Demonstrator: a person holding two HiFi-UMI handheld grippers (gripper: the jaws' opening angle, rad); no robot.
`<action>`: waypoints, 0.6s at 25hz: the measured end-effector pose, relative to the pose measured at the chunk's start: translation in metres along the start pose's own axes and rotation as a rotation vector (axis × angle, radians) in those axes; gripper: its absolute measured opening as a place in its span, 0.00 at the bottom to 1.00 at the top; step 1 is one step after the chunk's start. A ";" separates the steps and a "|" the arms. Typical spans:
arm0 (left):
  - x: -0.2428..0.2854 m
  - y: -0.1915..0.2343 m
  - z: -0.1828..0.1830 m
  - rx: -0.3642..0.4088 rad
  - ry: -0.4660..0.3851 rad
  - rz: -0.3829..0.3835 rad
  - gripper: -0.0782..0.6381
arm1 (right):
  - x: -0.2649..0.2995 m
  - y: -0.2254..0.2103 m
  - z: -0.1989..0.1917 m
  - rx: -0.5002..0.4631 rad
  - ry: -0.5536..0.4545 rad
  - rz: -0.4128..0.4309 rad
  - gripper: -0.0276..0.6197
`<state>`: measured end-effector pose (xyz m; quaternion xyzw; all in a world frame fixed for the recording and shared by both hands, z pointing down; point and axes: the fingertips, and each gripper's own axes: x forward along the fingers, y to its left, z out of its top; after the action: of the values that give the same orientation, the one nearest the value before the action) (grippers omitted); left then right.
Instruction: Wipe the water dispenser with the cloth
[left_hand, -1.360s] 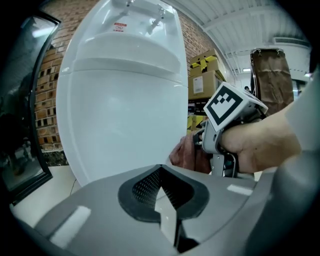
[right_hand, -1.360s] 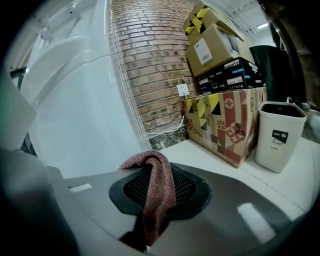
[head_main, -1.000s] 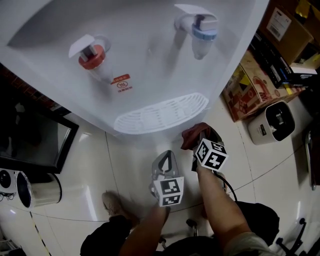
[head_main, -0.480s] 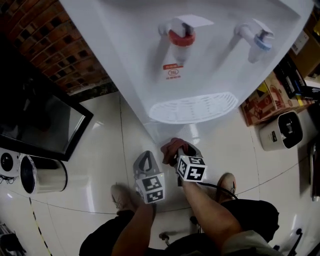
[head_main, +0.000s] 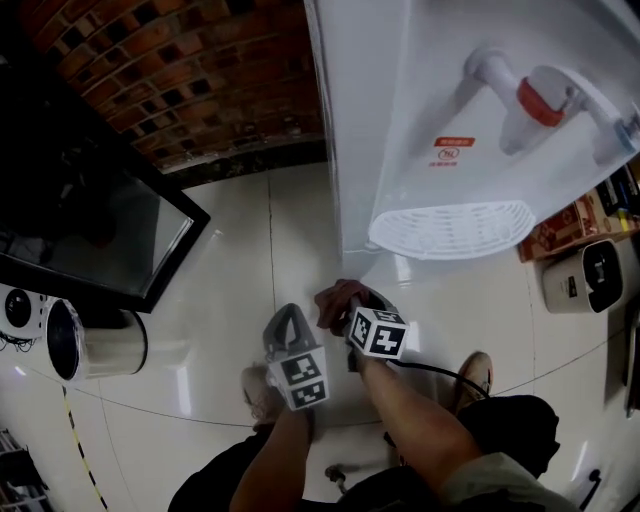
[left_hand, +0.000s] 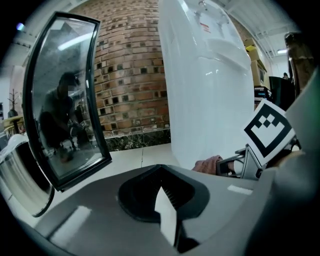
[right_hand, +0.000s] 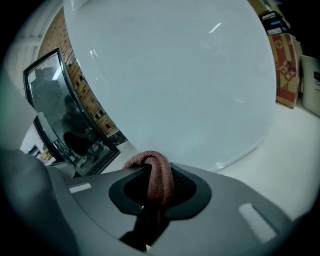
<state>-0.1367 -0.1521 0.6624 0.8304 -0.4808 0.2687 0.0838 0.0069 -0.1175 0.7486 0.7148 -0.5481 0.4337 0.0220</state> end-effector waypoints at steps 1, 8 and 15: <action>0.001 0.000 -0.001 -0.004 0.001 -0.002 0.11 | 0.001 -0.004 0.001 0.000 -0.002 -0.009 0.17; 0.004 -0.028 0.007 0.015 -0.014 -0.059 0.11 | -0.008 -0.031 0.013 -0.006 -0.010 -0.064 0.17; 0.000 -0.092 0.018 0.049 -0.031 -0.155 0.11 | -0.040 -0.091 0.045 0.058 -0.086 -0.157 0.17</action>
<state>-0.0525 -0.1113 0.6580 0.8711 -0.4095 0.2600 0.0766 0.1053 -0.0739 0.7353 0.7739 -0.4780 0.4153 0.0116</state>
